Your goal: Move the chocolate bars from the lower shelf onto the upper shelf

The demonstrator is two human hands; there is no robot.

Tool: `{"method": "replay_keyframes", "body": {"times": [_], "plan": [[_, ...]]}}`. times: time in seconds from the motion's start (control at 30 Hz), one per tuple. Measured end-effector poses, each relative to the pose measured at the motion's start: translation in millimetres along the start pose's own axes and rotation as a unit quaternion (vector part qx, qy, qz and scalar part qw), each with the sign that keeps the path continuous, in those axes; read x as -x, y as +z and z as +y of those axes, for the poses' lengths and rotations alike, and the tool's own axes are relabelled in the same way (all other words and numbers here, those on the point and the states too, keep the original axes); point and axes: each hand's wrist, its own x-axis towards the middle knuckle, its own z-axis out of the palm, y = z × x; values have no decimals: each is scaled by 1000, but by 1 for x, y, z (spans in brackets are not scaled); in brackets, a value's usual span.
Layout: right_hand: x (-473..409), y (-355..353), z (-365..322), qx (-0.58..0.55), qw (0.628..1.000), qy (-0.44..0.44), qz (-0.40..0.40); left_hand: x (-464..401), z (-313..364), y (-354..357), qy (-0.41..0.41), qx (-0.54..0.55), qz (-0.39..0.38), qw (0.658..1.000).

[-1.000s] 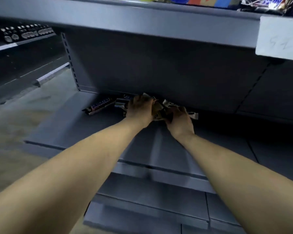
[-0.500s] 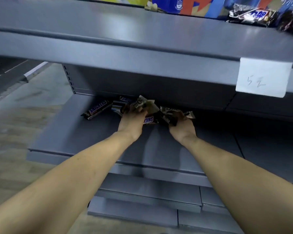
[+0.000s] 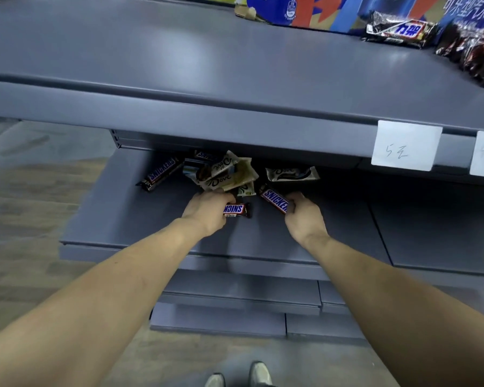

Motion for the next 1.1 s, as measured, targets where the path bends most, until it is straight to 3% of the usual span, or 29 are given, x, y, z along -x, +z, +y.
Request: {"method": "replay_keyframes", "body": {"times": [0.2,0.43,0.73,1.1], "plan": [[19,-1,12,147,989,22,16,6,-4,5,24,40,-19,999],[29,11,6,226,974,-21,25,15,-12,11,3,78,10,997],[46,0,7,234,966,-82,66,15,-6,8,33,71,46,996],[70,-65,44,222,965,-75,122,18,63,-5,55,70,78,993]]}}
